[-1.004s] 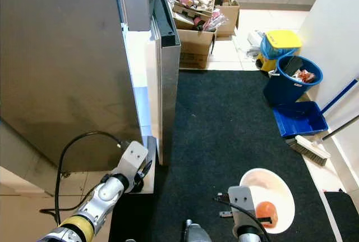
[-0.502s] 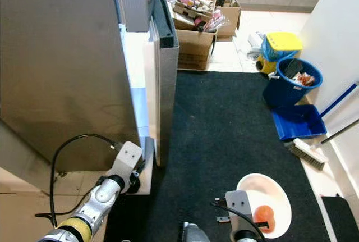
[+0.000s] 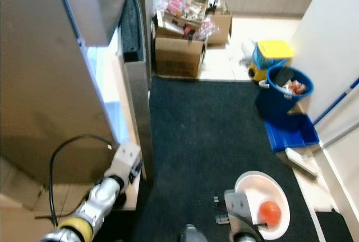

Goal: Restocking fridge

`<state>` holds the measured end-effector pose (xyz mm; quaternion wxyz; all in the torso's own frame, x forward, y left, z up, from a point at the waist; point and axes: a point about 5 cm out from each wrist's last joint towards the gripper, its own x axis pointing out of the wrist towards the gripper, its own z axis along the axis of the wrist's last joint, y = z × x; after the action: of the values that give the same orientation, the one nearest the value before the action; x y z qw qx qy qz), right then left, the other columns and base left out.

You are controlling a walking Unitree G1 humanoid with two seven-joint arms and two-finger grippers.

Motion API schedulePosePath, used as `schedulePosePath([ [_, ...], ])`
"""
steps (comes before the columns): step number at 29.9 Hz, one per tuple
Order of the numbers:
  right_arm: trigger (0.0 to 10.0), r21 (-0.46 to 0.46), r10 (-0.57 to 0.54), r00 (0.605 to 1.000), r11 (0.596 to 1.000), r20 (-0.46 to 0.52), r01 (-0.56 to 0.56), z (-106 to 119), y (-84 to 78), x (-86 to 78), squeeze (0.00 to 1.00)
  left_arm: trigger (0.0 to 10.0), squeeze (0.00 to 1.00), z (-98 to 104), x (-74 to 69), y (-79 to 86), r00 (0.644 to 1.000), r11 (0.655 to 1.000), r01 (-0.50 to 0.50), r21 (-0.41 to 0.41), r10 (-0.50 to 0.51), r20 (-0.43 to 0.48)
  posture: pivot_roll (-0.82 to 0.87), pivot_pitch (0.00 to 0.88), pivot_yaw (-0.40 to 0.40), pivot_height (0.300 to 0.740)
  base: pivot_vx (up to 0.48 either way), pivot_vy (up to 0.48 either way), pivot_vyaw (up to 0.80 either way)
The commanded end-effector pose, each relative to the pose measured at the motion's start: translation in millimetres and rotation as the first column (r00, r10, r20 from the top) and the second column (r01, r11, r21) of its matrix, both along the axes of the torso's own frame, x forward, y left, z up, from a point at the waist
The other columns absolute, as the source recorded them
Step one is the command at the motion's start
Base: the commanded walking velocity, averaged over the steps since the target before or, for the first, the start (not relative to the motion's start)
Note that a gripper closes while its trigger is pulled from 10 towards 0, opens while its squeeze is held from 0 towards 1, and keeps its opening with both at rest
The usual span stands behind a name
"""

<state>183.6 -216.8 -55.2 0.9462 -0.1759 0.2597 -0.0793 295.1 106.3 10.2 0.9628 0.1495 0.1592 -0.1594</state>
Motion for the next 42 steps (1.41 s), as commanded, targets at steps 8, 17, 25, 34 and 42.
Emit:
schedulePosePath([
  [8, 10.0, -0.008, -0.013, 1.0, 1.0, 0.017, 0.013, 2.6, -5.0, 1.3, 0.0, 10.0, 0.0, -2.8, 0.4, 3.5, 0.998, 0.999, -0.049, -0.012, 0.049, -0.038, -0.15, 0.172, -0.021, 0.723, 0.0, -0.244, 0.0],
  [17, 10.0, -0.008, -0.014, 1.0, 1.0, 0.02, 0.015, 3.0, -5.4, 1.4, 0.0, 10.0, 0.0, -0.8, 5.5, 14.4, 0.987, 0.987, -0.153, -0.052, 0.15, -0.055, -0.15, 0.174, -0.021, 0.723, 0.0, 0.0, 0.0],
  [25, 10.0, -0.009, -0.012, 0.999, 1.0, 0.03, 0.012, 4.6, -5.3, 3.6, 0.0, 10.0, 0.0, 37.3, 32.5, 18.5, 0.956, 0.967, -0.244, -0.07, 0.252, 0.147, -0.15, 0.179, -0.025, 0.723, 0.0, 0.0, 0.0],
  [34, 10.0, -0.007, -0.008, 0.999, 1.0, 0.048, 0.008, 6.9, -2.9, 7.2, 0.0, 10.0, 0.0, 68.4, 57.8, 38.0, 0.894, 0.92, -0.385, -0.076, 0.393, 0.215, -0.16, 0.182, -0.018, 0.723, 0.0, 0.0, 0.0],
  [42, 10.0, -0.006, -0.004, 0.999, 1.0, 0.048, 0.004, 6.4, -1.2, 6.6, 0.0, 10.0, 0.0, 78.2, 65.9, 32.0, 0.904, 0.931, -0.354, -0.087, 0.365, 0.223, -0.16, 0.185, -0.017, 0.723, 0.0, 0.0, 0.0],
])
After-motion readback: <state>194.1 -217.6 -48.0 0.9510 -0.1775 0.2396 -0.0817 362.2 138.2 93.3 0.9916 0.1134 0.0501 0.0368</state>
